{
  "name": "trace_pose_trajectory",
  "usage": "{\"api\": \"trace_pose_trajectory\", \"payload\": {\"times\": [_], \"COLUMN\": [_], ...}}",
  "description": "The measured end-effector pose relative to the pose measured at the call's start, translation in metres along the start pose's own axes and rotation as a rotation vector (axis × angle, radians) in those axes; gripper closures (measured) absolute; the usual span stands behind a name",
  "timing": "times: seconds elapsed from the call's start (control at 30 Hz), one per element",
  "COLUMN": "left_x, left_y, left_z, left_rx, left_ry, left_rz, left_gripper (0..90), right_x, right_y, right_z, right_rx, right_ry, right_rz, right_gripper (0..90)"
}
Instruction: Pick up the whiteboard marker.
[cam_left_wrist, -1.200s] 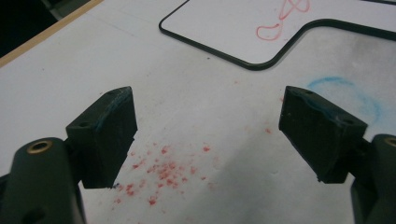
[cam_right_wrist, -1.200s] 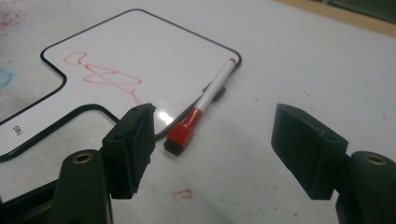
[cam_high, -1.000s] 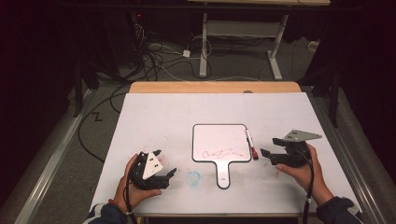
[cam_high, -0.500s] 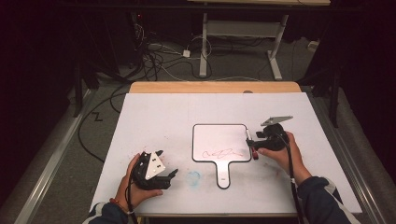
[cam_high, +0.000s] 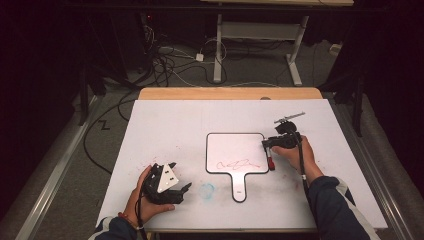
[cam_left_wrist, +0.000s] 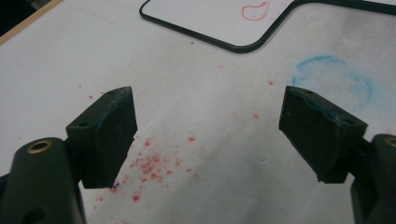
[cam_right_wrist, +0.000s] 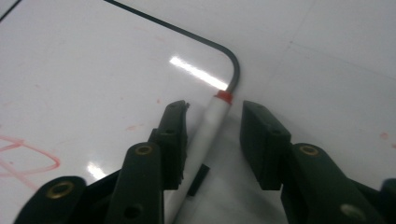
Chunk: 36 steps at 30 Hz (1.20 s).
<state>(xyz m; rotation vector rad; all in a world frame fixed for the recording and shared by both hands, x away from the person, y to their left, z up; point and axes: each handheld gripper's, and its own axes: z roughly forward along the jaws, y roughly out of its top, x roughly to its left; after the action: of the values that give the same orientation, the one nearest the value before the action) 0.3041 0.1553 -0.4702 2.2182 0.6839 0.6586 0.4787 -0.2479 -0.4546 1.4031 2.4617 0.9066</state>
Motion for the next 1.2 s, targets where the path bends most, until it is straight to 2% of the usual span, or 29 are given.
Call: {"api": "trace_pose_trajectory", "payload": {"times": [0.07,0.27,0.3,0.5,0.6,0.67,0.77,0.9,0.97,1.03,1.2], "left_x": [0.0,-0.001,-0.001,0.0,0.0,0.001,0.005,0.011,0.01,0.007,-0.003], "left_y": [0.0,0.0,0.0,0.0,0.001,0.004,0.012,0.03,0.039,0.05,0.076], "left_z": [0.0,0.001,0.001,0.001,0.001,0.002,0.002,0.005,0.008,0.013,0.026], "left_rx": [0.003,0.007,0.007,0.006,0.004,0.0,-0.029,-0.101,-0.129,-0.134,-0.183], "left_ry": [-0.001,-0.009,-0.012,-0.016,-0.015,-0.026,-0.035,-0.085,-0.119,-0.139,-0.235], "left_rz": [-0.001,-0.004,-0.009,-0.023,-0.028,-0.048,-0.065,-0.124,-0.141,-0.151,-0.201], "left_gripper": [18.2,18.2,18.2,18.2,18.2,18.2,20.2,20.2,20.2,20.7,23.5], "right_x": [0.001,0.005,0.006,0.007,0.011,0.016,0.025,0.037,0.044,0.051,0.07], "right_y": [0.001,0.001,0.001,-0.001,-0.003,-0.005,-0.007,-0.01,-0.011,-0.012,-0.016], "right_z": [0.001,0.0,-0.002,-0.012,-0.02,-0.028,-0.036,-0.046,-0.051,-0.055,-0.058], "right_rx": [-0.001,-0.009,-0.018,-0.064,-0.105,-0.147,-0.208,-0.261,-0.288,-0.316,-0.358], "right_ry": [0.01,0.025,0.023,0.049,0.058,0.068,0.088,0.104,0.102,0.114,0.161], "right_rz": [-0.002,-0.005,-0.009,-0.014,-0.026,-0.044,-0.079,-0.11,-0.126,-0.138,-0.173], "right_gripper": [70.5,76.4,80.7,81.2,81.2,81.2,81.2,81.3,81.3,81.3,81.3]}}
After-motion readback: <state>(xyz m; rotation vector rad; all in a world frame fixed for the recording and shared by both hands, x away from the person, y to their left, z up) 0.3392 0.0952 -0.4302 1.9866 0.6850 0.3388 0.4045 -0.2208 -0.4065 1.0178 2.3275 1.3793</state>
